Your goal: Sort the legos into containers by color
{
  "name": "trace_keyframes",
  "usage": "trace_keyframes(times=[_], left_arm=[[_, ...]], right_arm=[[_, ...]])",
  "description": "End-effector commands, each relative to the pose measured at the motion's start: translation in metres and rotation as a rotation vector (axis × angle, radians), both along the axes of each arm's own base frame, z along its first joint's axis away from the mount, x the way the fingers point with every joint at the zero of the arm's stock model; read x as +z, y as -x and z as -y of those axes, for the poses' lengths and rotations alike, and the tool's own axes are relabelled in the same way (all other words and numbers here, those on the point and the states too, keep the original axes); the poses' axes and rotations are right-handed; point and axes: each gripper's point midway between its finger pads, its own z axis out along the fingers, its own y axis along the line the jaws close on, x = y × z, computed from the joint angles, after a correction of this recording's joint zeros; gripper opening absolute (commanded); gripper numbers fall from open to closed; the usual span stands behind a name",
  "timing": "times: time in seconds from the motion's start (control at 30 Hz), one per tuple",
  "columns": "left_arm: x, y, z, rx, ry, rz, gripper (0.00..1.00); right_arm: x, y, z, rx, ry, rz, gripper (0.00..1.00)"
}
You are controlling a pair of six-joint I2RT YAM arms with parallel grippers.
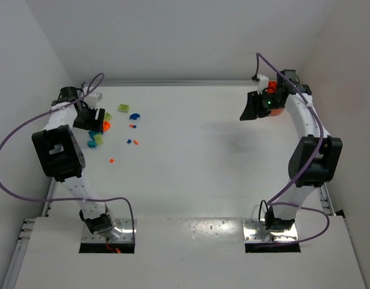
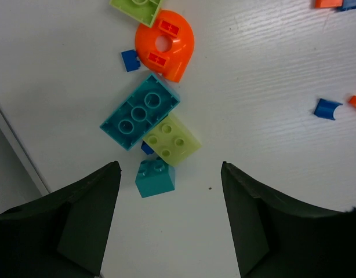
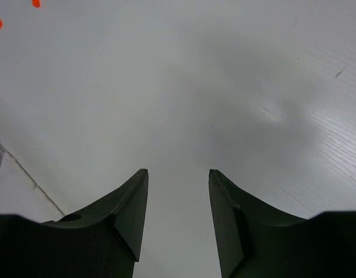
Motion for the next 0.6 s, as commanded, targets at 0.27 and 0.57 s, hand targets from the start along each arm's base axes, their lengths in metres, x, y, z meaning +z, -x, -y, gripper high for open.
trace_keyframes(times=[0.27, 0.57], left_arm=[[-0.001, -0.038, -0.026, 0.019, -0.074, 0.027, 0.75], [-0.019, -0.052, -0.019, -0.022, -0.093, 0.0, 0.75]], right_arm=[[0.01, -0.022, -0.01, 0.048, 0.008, 0.055, 0.46], [0.002, -0.028, -0.01, 0.044, 0.033, 0.044, 0.46]])
